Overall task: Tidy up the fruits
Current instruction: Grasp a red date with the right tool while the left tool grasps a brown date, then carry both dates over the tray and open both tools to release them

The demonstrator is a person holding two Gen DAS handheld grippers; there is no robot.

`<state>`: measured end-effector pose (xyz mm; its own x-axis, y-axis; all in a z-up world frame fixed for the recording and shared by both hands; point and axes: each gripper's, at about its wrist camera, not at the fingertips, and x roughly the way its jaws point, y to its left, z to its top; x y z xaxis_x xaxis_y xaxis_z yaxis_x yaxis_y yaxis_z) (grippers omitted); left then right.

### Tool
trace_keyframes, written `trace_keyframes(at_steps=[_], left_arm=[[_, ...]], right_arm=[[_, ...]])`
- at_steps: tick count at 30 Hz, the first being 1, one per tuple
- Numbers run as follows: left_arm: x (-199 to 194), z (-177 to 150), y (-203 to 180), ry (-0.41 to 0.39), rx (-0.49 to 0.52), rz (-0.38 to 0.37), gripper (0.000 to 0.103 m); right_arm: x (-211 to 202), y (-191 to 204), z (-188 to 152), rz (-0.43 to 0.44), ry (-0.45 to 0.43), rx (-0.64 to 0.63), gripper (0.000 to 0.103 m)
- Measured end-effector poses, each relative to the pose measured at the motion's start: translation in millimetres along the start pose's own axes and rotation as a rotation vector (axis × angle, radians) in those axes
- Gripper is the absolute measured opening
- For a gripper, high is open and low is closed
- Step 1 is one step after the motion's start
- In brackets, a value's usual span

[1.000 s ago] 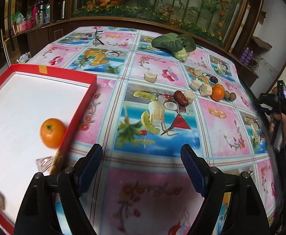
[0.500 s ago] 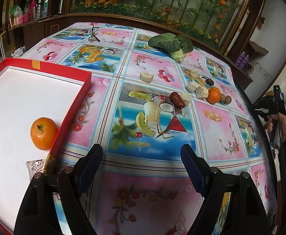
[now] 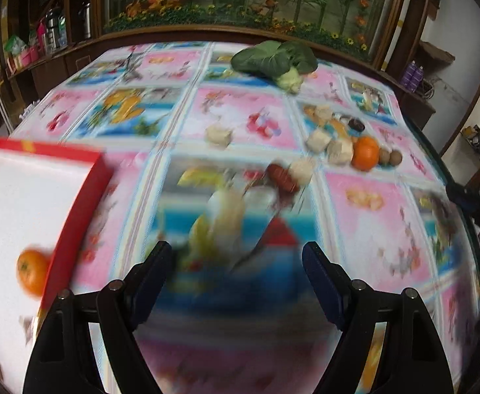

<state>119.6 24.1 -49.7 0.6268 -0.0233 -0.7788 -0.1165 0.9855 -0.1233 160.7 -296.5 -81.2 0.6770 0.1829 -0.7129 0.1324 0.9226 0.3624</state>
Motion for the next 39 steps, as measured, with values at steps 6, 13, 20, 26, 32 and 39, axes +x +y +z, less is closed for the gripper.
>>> trace_keyframes(at_steps=[6,13,20,26,32,39], left_arm=[[35,29,-32,-0.014,0.062,0.107,0.054],[36,35,-38,-0.020,0.093,0.108,0.013],[-11,7,-25,-0.032,0.067,0.026,0.013],[-41,-11,-24,-0.057,0.070,0.015,0.013],[-71,-20,-19,-0.093,0.060,-0.022,0.013],[-95,-31,-8,-0.116,0.044,-0.066,0.013]], right_arm=[[-7,26,-6,0.056,-0.024,-0.095,0.022],[-19,22,0,0.115,-0.062,-0.075,0.022],[-23,47,-7,0.126,-0.047,-0.148,0.022],[-26,82,-37,0.118,-0.005,-0.252,0.022],[-49,93,-69,0.071,-0.014,-0.303,0.022],[-83,105,-102,0.026,-0.046,-0.377,0.022]])
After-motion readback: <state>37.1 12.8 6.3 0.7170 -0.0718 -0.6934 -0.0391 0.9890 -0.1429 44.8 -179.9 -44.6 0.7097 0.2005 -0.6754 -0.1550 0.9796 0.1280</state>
